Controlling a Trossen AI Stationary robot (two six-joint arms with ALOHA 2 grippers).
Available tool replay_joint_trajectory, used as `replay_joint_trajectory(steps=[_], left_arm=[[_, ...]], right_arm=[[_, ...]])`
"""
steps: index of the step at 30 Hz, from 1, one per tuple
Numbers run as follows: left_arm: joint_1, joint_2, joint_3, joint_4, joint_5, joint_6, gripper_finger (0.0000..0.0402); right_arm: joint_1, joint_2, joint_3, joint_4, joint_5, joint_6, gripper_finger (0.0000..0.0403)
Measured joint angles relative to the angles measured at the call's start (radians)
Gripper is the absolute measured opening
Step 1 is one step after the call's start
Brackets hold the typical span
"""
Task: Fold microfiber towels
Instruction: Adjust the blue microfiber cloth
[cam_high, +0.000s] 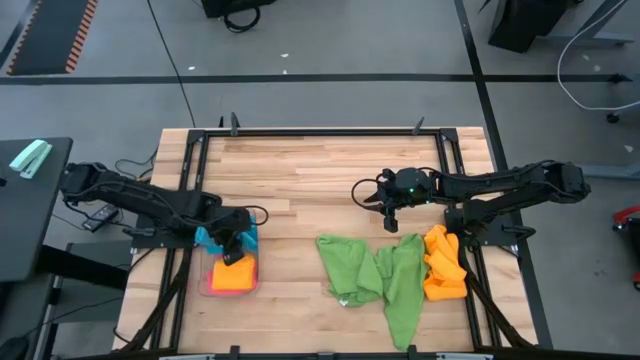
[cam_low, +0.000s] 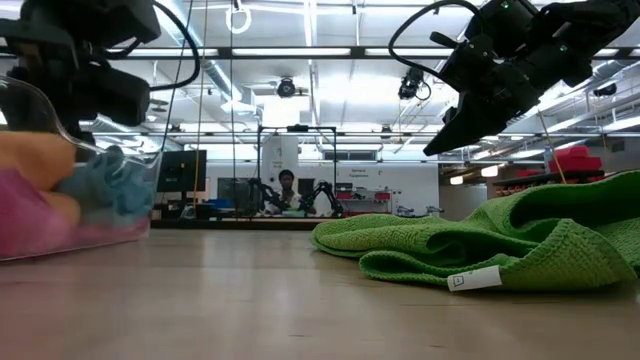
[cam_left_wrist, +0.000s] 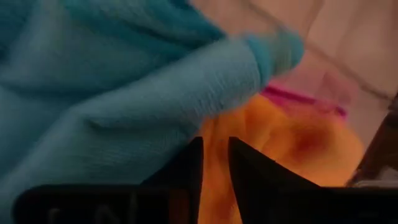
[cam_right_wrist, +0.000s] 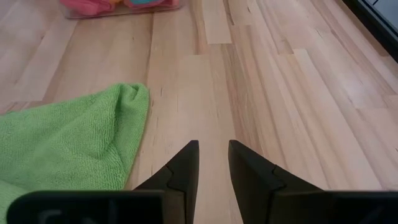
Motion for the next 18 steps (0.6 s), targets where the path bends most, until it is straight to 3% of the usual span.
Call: replay_joint_trajectory(steps=[8,15,18], left_arm=[[-0.010,0.050,0.013,0.008,0.011,0.033,0.0064],[0.010,0.034,0.158,-0.156,-0.019,0.147,0.0037],[0.012,0.034,0.231,-0.232,-0.087,0.214,0.0025]], right_arm=[[0.000,0.000,0.000,0.003,0.000,0.000,0.0096],[0.000,0.000,0.000,0.006,0.000,0.004,0.0096],[0.000,0.000,0.000,0.007,0.000,0.005,0.0096]])
